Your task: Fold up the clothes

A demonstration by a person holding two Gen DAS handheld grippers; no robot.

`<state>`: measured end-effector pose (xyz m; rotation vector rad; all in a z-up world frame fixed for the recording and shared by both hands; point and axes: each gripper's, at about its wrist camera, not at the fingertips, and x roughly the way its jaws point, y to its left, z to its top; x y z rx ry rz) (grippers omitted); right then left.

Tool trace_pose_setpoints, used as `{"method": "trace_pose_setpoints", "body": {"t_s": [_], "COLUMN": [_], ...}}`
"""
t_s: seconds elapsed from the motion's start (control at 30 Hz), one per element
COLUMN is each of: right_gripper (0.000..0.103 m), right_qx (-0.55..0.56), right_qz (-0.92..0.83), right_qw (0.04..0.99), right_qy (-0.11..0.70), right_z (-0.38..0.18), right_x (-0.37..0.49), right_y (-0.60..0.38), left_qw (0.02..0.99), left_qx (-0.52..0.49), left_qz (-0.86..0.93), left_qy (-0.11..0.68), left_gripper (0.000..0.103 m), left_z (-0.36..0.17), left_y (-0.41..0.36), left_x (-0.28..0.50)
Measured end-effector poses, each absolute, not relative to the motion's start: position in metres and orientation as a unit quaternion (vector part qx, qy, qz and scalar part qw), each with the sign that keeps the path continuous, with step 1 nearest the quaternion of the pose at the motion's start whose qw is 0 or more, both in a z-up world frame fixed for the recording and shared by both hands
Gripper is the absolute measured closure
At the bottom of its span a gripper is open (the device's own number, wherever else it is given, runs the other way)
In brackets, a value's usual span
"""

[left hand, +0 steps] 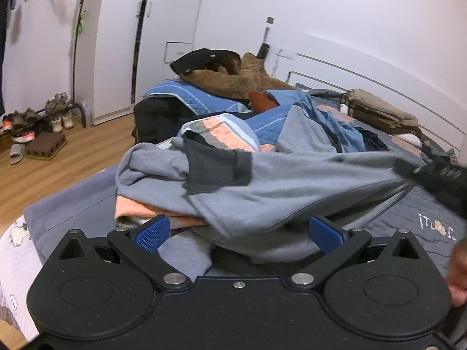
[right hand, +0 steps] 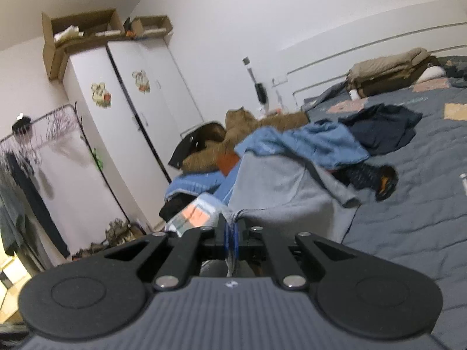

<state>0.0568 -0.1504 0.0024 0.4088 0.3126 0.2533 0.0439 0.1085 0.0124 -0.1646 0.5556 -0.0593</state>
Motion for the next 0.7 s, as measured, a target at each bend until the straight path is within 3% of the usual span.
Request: {"method": "trace_pose_setpoints", "body": {"t_s": [0.3,0.7], "right_gripper": [0.1,0.1], "right_qx": [0.223,0.254], "right_qz": [0.094,0.007], "right_qw": [0.964,0.964], "right_qy": [0.107,0.081], "right_z": [0.048,0.062], "right_x": [0.0,-0.085], "right_y": [-0.216,-0.309], "left_qw": [0.958,0.94], "left_qx": [-0.066,-0.037], "left_qz": [-0.086,-0.21], "left_qy": [0.264,0.267], "left_gripper": [0.0,0.0], "left_z": [0.013,0.003], "left_y": [0.085,0.033], "left_x": [0.039,0.031]}}
